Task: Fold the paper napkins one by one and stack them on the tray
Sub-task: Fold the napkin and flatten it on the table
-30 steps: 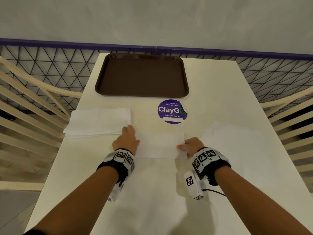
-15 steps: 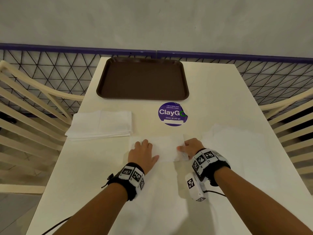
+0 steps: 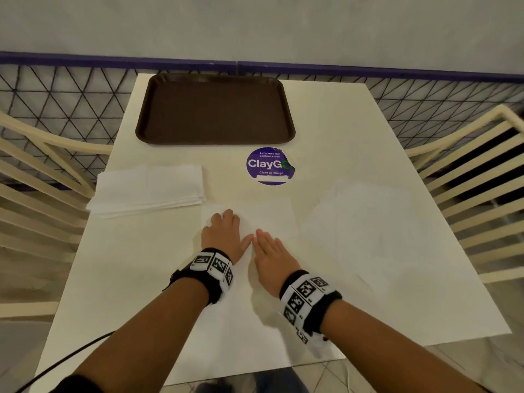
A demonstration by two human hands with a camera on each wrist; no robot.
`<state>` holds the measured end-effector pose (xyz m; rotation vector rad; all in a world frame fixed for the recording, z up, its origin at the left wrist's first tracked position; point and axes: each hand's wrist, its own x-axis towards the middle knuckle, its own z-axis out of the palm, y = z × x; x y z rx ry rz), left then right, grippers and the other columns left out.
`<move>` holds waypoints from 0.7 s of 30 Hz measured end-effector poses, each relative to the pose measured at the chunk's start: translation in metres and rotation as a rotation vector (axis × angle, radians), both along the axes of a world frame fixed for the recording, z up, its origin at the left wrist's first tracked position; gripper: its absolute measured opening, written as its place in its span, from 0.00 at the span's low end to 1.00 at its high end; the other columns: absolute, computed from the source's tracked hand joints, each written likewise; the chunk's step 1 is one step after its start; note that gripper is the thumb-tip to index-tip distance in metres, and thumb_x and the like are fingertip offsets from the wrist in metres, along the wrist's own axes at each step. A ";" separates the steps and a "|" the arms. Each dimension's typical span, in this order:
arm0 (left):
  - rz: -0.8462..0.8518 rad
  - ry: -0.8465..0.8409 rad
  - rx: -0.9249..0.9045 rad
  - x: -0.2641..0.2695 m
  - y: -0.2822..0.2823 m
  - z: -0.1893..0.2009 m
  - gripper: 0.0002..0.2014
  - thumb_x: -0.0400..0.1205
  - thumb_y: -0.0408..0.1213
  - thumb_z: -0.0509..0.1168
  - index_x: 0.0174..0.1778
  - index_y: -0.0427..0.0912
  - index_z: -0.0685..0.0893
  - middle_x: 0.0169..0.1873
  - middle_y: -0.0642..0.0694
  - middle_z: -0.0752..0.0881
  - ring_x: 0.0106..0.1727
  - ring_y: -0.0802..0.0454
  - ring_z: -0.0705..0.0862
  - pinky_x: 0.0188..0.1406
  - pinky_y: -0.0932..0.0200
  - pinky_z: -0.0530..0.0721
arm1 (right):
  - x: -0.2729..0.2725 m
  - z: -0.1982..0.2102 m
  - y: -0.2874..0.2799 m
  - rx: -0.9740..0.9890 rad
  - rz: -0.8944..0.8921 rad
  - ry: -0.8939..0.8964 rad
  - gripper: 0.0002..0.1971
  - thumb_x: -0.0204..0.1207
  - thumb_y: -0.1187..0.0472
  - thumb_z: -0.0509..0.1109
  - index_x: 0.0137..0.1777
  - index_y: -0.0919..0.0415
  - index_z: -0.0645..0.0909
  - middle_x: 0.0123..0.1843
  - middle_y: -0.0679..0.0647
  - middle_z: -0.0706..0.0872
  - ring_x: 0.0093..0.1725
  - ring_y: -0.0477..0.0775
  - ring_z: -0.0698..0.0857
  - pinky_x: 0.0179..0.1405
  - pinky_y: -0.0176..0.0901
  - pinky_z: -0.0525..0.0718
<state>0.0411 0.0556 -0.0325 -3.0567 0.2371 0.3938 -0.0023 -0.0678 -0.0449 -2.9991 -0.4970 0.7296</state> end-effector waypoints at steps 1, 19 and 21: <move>-0.003 -0.006 0.000 0.000 0.000 0.000 0.29 0.84 0.58 0.46 0.73 0.40 0.64 0.71 0.45 0.65 0.67 0.46 0.69 0.50 0.55 0.77 | -0.001 0.001 -0.004 -0.007 -0.020 0.012 0.27 0.86 0.64 0.42 0.82 0.68 0.37 0.84 0.61 0.35 0.84 0.56 0.39 0.82 0.48 0.39; -0.443 0.005 -0.055 -0.026 -0.030 -0.014 0.23 0.83 0.31 0.52 0.76 0.34 0.63 0.71 0.41 0.67 0.68 0.42 0.69 0.61 0.53 0.74 | 0.024 0.030 -0.040 -0.117 -0.080 0.112 0.24 0.82 0.68 0.48 0.78 0.70 0.60 0.82 0.63 0.58 0.79 0.59 0.63 0.81 0.50 0.54; -0.420 -0.034 -0.062 -0.027 -0.018 -0.015 0.21 0.78 0.32 0.61 0.68 0.31 0.74 0.63 0.39 0.77 0.58 0.40 0.78 0.52 0.53 0.81 | 0.028 0.035 -0.040 -0.139 -0.059 0.113 0.21 0.82 0.67 0.49 0.73 0.70 0.67 0.76 0.62 0.67 0.74 0.60 0.70 0.79 0.50 0.57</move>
